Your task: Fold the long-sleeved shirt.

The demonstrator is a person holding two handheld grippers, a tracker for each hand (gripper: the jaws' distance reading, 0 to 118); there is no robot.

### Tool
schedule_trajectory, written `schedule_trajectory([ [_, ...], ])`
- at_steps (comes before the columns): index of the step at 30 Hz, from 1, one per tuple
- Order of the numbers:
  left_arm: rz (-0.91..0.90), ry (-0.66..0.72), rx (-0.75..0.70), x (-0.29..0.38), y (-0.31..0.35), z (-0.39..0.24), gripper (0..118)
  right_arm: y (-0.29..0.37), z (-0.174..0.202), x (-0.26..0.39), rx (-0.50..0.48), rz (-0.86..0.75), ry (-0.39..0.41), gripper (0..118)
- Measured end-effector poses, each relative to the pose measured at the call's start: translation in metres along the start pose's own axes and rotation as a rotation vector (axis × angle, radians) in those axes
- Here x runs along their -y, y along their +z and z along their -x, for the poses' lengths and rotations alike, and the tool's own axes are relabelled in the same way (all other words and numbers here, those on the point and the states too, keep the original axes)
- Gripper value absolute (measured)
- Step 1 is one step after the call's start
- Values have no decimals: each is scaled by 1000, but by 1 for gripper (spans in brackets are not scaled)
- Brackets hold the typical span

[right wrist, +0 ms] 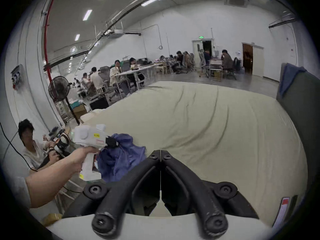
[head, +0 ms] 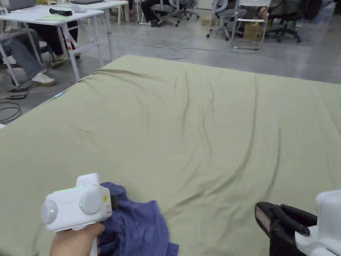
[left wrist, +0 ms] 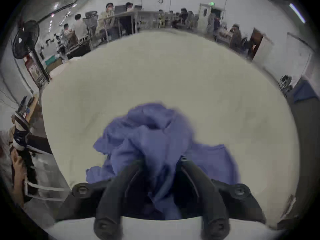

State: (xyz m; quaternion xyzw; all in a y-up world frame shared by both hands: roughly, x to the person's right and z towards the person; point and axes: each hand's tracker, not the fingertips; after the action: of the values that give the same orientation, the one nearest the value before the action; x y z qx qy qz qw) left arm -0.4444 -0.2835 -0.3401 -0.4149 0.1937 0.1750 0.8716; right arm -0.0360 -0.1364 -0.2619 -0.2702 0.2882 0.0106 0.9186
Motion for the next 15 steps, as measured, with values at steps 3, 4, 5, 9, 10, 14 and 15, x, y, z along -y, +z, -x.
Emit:
schedule_trajectory([
  [3,-107,-53,130,-30,69,-30,22,23,-9,-8,6,-71,-26,0],
  [4,-161,-87,169,-37,96,-46,22,33,-14,-11,11,-109,-45,0],
  [5,-212,-120,198,-38,126,-65,22,42,-18,-14,12,-136,-62,0],
  [9,-354,-165,409,-57,221,-126,22,90,-38,-27,49,-244,-114,0],
  [10,-391,-174,458,-57,242,-146,22,105,-44,-29,66,-277,-121,0],
  [14,-403,-238,613,-44,279,-215,22,151,-67,-28,129,-331,-131,0],
  [15,-383,-262,648,-36,280,-235,22,161,-72,-26,147,-338,-138,0],
])
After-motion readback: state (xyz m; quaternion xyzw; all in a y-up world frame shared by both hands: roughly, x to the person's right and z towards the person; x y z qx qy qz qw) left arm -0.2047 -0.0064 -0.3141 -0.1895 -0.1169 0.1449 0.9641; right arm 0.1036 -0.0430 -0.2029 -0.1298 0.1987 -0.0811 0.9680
